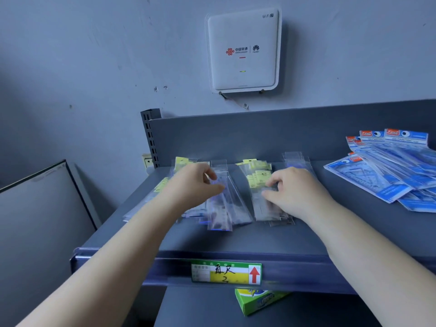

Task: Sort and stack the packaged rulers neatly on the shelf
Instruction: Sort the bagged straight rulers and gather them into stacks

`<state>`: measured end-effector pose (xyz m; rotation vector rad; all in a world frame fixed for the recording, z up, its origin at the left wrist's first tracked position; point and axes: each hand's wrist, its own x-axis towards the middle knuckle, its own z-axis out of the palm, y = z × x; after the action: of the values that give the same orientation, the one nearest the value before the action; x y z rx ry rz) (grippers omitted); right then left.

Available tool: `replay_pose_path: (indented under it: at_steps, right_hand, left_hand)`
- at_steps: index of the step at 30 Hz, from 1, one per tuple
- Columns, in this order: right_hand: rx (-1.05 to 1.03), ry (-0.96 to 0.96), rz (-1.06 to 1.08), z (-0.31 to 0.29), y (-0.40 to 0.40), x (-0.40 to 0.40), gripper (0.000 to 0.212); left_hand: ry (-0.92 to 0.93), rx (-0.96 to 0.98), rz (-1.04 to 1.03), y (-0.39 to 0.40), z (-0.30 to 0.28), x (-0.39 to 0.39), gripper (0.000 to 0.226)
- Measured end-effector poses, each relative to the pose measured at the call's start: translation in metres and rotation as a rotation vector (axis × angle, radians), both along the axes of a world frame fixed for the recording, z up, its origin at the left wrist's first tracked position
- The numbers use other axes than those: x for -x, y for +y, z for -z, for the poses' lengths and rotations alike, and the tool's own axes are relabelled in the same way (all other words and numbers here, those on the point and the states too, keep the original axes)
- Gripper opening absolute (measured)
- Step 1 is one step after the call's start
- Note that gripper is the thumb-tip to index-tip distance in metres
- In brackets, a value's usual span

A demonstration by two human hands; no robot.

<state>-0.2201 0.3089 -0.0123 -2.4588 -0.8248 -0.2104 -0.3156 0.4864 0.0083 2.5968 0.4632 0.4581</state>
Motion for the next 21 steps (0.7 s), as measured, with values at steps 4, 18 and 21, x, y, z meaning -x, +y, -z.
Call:
replay_pose_path:
  at_steps: [4,18,21]
  right_hand:
    - [-0.055,0.023,-0.061,-0.009,0.014,0.008,0.018]
    - [0.390,0.152,-0.090,-0.024,0.078,0.038,0.045]
    - [0.473,0.129,-0.070,-0.024,0.086,0.040,0.054]
  left_hand:
    - [0.092,-0.109,-0.052,0.015,0.014,0.012,0.038]
    - [0.156,-0.170,-0.158,0.055,0.021,0.019,0.063]
    - [0.219,-0.258,-0.158,0.054,0.021,0.011,0.074]
